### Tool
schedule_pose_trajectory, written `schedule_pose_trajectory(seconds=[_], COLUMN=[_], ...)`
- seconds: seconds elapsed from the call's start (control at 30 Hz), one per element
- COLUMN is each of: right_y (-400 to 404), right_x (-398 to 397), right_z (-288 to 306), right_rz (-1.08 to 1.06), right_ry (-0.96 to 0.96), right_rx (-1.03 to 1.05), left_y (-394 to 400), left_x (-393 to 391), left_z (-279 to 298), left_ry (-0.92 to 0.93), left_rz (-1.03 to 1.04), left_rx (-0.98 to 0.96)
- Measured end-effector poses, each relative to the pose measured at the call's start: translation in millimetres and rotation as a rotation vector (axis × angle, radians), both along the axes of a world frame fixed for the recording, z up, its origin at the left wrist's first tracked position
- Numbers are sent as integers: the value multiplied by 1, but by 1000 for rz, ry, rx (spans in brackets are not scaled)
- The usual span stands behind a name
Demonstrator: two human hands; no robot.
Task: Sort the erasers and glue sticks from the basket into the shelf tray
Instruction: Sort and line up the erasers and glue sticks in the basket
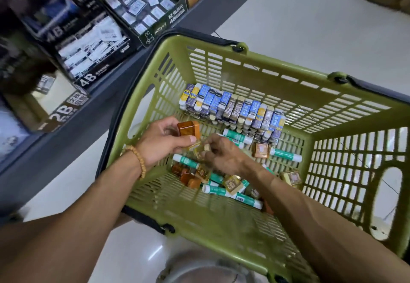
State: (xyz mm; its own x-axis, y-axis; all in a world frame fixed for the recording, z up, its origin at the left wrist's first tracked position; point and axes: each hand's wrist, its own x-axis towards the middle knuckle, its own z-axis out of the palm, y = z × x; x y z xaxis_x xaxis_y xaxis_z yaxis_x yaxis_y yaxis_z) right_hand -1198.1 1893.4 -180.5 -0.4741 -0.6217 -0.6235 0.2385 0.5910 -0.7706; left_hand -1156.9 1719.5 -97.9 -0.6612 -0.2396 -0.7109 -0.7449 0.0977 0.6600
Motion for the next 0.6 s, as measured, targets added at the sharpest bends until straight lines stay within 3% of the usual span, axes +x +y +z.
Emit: schedule_pose_trajectory(seconds=[0.2, 0.47, 0.6], right_y=[-41, 3, 0], right_x=[10, -3, -11], right_z=[-17, -24, -11], right_rz=[301, 275, 301], right_ry=[-90, -285, -222], right_rx=[-29, 124, 105], left_y=[-1, -3, -5], left_x=[18, 19, 19], left_z=[13, 17, 15], left_ry=[57, 48, 39], left_rz=[158, 206, 182], left_rx=[55, 92, 72])
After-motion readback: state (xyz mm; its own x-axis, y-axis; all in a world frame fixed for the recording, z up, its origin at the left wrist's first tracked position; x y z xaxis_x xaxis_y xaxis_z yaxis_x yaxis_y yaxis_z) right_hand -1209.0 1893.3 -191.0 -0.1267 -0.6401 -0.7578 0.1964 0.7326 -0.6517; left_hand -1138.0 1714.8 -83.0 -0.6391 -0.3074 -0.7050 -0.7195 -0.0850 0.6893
